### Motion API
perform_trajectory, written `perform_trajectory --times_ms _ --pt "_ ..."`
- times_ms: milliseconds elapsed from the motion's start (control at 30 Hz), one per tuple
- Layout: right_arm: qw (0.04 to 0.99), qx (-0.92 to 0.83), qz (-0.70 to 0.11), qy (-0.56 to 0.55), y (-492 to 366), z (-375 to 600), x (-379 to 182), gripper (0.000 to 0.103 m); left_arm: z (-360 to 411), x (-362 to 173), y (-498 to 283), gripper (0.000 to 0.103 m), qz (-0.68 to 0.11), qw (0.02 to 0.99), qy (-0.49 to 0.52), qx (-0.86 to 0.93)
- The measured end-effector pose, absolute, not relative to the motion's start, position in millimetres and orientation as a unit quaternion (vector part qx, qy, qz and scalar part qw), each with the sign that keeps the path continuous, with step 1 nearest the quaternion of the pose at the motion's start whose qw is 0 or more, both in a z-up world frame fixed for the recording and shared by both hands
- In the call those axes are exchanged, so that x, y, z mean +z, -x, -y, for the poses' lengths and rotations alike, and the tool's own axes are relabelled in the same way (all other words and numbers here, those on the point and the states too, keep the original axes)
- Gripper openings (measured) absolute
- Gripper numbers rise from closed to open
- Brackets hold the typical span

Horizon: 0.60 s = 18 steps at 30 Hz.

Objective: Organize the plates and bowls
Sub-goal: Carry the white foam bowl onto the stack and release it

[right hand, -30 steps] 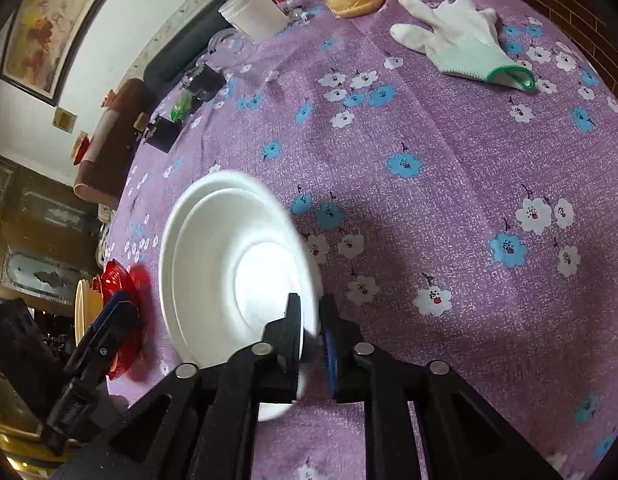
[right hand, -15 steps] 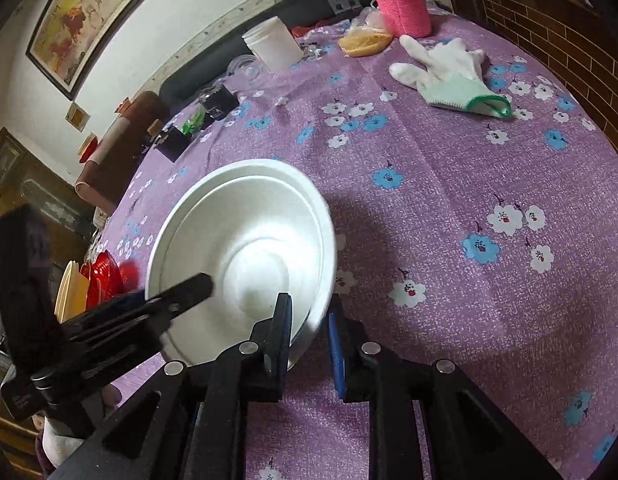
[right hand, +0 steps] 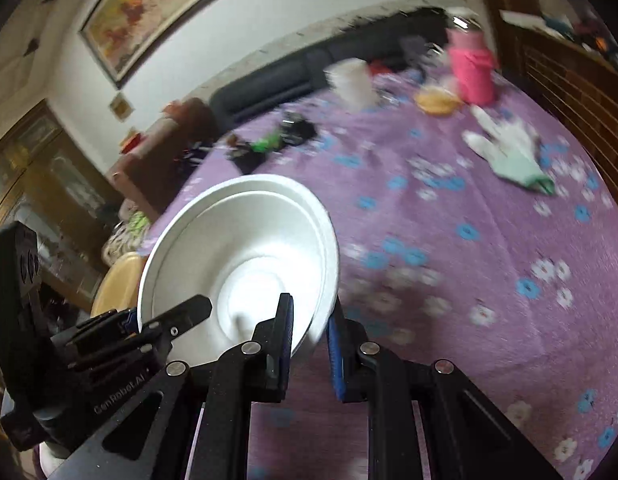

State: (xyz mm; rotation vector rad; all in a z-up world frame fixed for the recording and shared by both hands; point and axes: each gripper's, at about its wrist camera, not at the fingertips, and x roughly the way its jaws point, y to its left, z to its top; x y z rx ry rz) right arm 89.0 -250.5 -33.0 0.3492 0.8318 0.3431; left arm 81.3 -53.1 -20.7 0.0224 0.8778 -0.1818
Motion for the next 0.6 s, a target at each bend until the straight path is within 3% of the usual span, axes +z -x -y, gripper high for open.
perform_trajectory --times_ms 267,600 --pt "0.883 0.25 -0.386 -0.096 -101.8 125.2 6.5 0.018 -60.8 15.1 -64.7 0.028 -0.391 0.92 0.019 0.025" --pt "0.865 0.276 -0.417 -0.051 -128.0 17.4 -13.1 0.018 -141.7 -0.6 -76.4 0.028 -0.408 0.907 0.021 0.103"
